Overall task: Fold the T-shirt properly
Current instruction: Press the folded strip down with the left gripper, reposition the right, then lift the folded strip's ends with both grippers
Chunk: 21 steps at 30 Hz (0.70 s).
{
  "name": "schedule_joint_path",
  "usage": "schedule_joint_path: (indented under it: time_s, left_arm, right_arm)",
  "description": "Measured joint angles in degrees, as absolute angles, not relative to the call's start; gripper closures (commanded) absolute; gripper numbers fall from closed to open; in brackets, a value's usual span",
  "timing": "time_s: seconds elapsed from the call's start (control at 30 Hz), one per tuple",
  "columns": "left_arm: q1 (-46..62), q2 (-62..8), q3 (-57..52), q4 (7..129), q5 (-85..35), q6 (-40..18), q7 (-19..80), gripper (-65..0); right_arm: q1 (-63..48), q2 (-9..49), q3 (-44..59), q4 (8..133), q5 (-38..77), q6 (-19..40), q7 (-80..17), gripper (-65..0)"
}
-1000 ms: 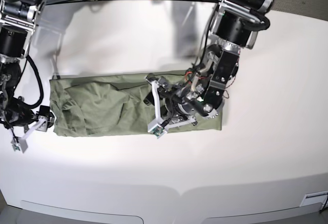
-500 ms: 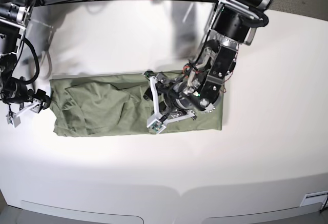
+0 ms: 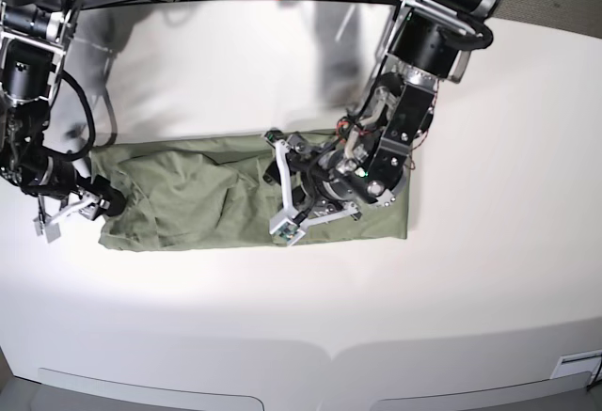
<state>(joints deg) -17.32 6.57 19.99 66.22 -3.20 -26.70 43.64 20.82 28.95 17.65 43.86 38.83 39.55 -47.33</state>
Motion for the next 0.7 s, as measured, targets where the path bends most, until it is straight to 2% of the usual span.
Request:
schedule_joint_path:
  time_s: [0.2,0.23,0.3,0.47,0.6,0.7]
  left_arm:
    - [-16.5,6.5,20.0,66.2,-3.2,-26.7,43.6,-29.2]
    - [-16.3,6.5,20.0,66.2,-3.2,-26.7,43.6,-29.1]
    - [-15.7,6.5,20.0,66.2,-3.2,-26.7,43.3,-29.2]
    - [-14.7,6.1,20.0,66.4,-3.5,-26.5,42.2,-29.1]
    - [-14.5,4.9,20.0,66.5,-4.1,-26.6,41.0,-29.1]
    - [-14.4,3.7,20.0,66.5,-4.1,-26.8,38.9,-29.2]
  right_arm:
    - [20.9,26.2,17.6,43.9,38.4,39.7,-46.3,-40.9]
    - [21.0,26.0,17.6,44.0,38.2,39.7,-46.3,-39.1]
    - [21.0,25.7,17.6,44.0,38.1,39.7,-46.3,-30.6]
    - [20.8,25.3,17.6,43.9,37.8,39.7,-47.0,-0.1]
    - [20.8,25.3,17.6,44.4,39.6,39.7,-48.1,0.0]
    - [20.6,24.9,17.6,46.6,44.0,39.2,-53.0,0.0]
